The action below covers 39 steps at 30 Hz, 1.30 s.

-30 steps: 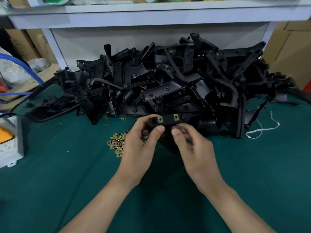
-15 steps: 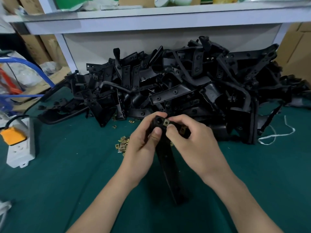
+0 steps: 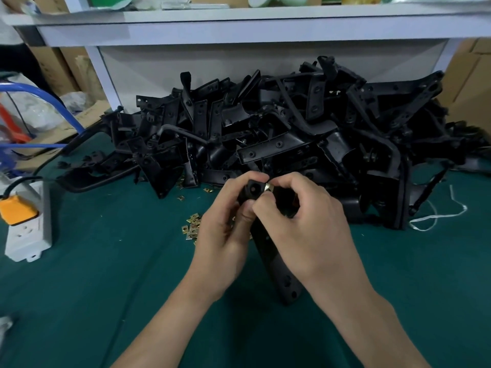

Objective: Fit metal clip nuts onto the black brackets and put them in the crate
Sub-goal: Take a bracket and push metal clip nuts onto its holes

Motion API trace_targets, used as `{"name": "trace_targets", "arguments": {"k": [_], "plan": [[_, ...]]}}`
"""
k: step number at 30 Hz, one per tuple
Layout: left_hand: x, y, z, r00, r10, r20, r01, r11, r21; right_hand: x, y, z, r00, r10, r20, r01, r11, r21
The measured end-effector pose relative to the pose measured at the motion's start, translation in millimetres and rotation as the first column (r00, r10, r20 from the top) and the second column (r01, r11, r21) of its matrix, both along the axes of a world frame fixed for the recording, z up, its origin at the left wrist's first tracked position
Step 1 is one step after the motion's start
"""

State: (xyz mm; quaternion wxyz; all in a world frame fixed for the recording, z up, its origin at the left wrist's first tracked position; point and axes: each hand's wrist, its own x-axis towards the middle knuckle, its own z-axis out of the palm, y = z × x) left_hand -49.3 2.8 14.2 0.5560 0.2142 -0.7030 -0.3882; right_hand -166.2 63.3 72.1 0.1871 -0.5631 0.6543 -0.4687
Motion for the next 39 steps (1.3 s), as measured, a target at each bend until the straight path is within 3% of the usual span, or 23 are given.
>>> {"name": "trace_targets", "arguments": {"k": [7, 19, 24, 32, 39], "plan": [[0, 2, 1, 1.0, 0.013, 0.003, -0.013, 1.0, -0.015, 2, 0, 18, 0.998, 0.034, 0.043, -0.039, 0.991, 0.125], [2, 3, -1, 0.999, 0.046, 0.015, -0.046, 0.998, -0.041, 3, 2, 20, 0.999, 0.04, 0.031, -0.043, 0.992, 0.119], [2, 4, 1, 0.998, 0.06, 0.022, -0.059, 0.996, -0.067, 1, 1, 19, 0.998, 0.053, -0.03, -0.05, 0.996, 0.072], [14, -2, 6, 0.99, 0.048, 0.132, -0.043, 0.998, -0.043, -26, 5, -2, 0.959, 0.223, -0.175, -0.216, 0.975, 0.057], [19, -3, 11, 0.98, 0.102, 0.174, -0.09, 0.993, -0.075, -25, -5, -9, 0.951, 0.199, -0.237, -0.2, 0.98, 0.02]]}}
